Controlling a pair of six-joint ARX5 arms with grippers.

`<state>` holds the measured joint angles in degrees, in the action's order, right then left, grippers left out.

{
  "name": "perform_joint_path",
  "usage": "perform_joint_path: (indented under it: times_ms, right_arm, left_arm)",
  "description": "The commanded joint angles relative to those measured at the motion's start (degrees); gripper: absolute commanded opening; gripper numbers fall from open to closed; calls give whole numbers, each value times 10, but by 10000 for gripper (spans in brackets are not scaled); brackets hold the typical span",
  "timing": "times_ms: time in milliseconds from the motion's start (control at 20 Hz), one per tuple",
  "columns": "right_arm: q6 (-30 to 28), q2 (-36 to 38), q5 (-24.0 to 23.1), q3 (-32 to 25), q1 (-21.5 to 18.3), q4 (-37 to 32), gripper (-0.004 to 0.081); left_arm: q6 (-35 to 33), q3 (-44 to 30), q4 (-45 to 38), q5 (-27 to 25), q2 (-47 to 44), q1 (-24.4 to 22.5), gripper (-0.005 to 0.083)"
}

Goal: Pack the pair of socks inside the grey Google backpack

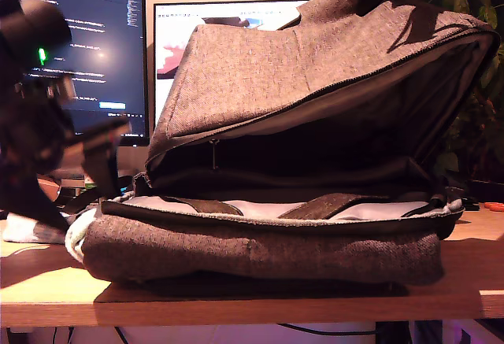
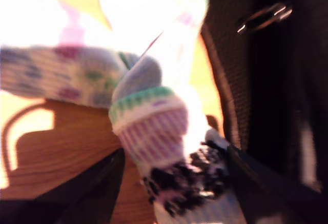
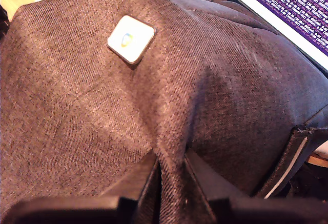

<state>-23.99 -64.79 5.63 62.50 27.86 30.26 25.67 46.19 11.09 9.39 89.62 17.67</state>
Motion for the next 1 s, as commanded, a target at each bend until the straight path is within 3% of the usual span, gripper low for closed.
perform_joint_path:
  times_ms: [0, 100, 150, 250, 400, 700, 950]
  right_arm:
    - [0, 8, 4, 25, 2, -21, -13]
    - [0, 8, 4, 25, 2, -21, -13]
    - [0, 8, 4, 25, 2, -21, -13]
    - [0, 8, 4, 25, 2, -21, -13]
    - [0, 8, 4, 25, 2, -30, -13]
    - [2, 8, 4, 26, 2, -34, -13]
    - [3, 8, 4, 46, 3, -34, -13]
  left_arm:
    - [3, 1, 0, 0, 25, -2, 570]
    - [1, 1, 1, 0, 34, -2, 498]
    - [-4, 1, 2, 0, 35, -2, 354]
    - [-16, 1, -4, 3, 33, -2, -16]
    - [-93, 2, 3, 6, 19, -1, -24]
    - [-165, 2, 20, -2, -97, 14, -24]
    - [-210, 2, 61, -10, -213, 57, -24]
